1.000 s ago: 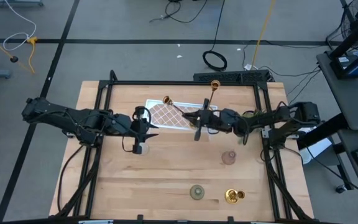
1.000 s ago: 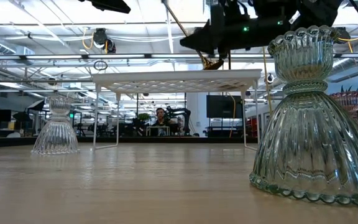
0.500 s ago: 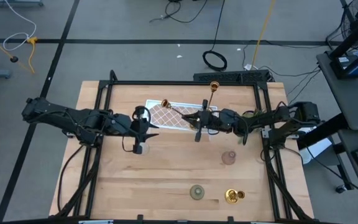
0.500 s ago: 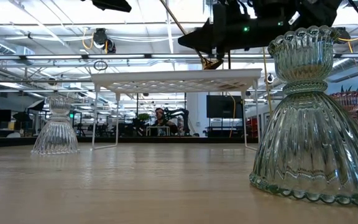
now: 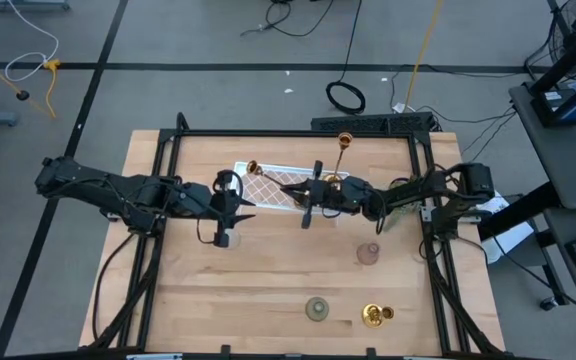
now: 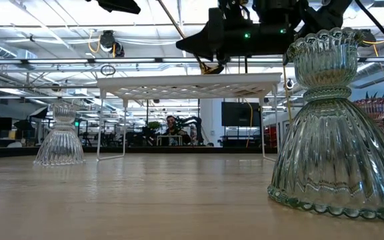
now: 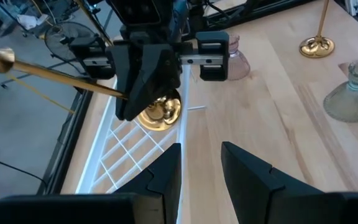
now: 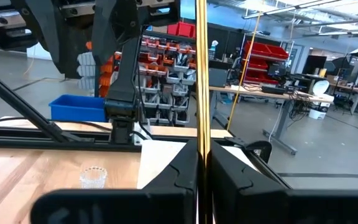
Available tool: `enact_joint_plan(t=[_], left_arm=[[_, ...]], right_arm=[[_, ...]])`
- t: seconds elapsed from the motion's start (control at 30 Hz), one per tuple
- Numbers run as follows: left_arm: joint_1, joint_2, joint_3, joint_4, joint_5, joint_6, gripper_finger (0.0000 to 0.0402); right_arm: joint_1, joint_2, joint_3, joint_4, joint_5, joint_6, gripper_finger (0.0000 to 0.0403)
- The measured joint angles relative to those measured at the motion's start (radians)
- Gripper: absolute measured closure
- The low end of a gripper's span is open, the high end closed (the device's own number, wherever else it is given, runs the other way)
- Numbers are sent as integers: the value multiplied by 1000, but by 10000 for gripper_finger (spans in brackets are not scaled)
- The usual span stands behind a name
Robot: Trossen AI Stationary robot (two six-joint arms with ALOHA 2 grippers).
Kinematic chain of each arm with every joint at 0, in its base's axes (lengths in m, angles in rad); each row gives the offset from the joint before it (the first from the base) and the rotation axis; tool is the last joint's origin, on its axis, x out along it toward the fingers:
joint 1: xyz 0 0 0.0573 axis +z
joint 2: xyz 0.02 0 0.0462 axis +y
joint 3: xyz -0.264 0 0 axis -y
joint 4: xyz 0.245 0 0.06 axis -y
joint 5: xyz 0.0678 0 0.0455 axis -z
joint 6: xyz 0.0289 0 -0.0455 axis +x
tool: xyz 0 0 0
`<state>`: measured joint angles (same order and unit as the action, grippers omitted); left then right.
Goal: Pick & Place candle stick holders
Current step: Put the left gold candle holder on the shelf
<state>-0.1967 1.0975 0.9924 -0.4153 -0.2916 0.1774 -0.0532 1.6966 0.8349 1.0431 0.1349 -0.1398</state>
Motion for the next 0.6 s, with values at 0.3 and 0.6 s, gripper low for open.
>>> enact_joint_plan(t=[0.3,0.6], left_arm=[[0,0,0,-3,-32,-78,282],[37,50,0,-27,-140,-168,282]], right_arm=[[0,-2,0,-39,0,-2,381],[1,0,-3,-46,2,-3,397]])
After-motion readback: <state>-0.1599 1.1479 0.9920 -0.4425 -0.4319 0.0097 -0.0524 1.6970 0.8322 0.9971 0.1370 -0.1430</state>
